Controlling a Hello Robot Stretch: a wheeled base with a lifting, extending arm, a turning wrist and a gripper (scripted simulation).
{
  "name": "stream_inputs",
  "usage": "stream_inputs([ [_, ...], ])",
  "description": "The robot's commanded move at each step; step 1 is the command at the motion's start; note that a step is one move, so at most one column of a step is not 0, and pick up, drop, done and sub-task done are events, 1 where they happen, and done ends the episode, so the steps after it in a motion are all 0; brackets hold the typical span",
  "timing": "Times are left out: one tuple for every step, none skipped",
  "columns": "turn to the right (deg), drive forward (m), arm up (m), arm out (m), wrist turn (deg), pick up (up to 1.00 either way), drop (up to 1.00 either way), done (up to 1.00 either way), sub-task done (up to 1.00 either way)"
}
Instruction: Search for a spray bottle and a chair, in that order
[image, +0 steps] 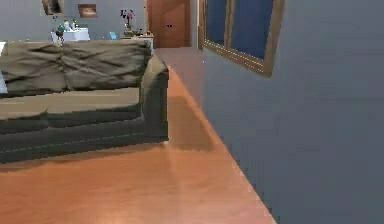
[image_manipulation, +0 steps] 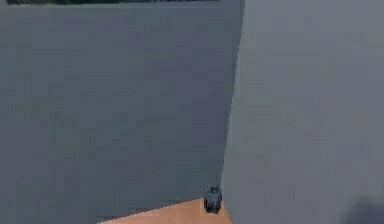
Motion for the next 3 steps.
stream_inputs([
  [0.0, 1.00, 0.00, 0.00, 0.0, 0.00, 0.00, 0.00, 0.00],
  [0.0, 1.00, 0.00, 0.00, 0.0, 0.00, 0.00, 0.00, 0.00],
  [-12.0, 0.00, 0.00, 0.00, 0.0, 0.00, 0.00, 0.00, 0.00],
])
